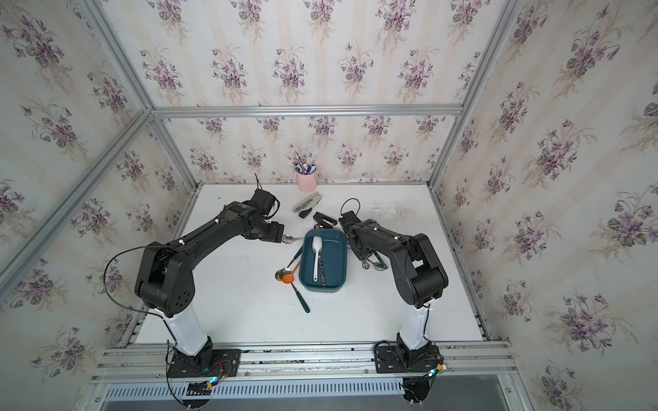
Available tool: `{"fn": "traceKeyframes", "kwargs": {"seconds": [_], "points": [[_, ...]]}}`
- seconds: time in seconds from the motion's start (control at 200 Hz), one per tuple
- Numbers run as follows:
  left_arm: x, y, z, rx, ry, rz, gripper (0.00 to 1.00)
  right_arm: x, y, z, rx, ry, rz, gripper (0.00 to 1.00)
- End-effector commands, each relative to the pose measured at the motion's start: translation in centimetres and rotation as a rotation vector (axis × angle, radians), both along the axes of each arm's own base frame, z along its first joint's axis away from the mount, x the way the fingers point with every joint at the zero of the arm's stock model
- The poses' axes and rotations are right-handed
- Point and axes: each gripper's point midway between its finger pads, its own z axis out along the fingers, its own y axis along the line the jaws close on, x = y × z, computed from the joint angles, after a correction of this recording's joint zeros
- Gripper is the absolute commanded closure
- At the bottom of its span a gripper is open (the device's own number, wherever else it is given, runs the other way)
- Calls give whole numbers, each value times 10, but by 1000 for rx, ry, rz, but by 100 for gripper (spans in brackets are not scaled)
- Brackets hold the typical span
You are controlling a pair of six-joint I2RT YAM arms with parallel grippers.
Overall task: Put the spoon into the storage box
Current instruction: Place the spoon at the center of the board.
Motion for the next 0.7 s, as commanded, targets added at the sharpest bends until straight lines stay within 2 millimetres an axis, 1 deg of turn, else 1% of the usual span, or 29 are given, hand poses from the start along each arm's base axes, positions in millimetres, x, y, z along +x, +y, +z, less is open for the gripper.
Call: {"fn": "traceKeyframes", "kwargs": {"seconds": [0.0, 0.095, 0.205, 0.315, 0.435, 0.555, 0.694], "points": [[-1, 0, 4, -9, -6, 7, 12, 2, 5, -1, 38, -26, -24, 91], [-1, 0, 5, -9, -7, 6, 12, 1, 10, -1, 86, -28, -28, 91], [0, 0, 5, -8, -7, 3, 12, -2, 21, 1, 166, -21, -39, 91], [0, 1, 6, -4, -7, -1, 12, -3, 27, 6, 211, -20, -58, 92], [1, 2, 9, -9, -8, -6, 12, -1, 30, 27, 237, -26, -90, 92], [3, 6, 11, -30, -7, 4, 12, -1, 41, 53, 314, -24, -124, 92], [4, 13, 10, -50, -3, 25, 12, -12, 64, 74, 483, 9, -183, 91]]}}
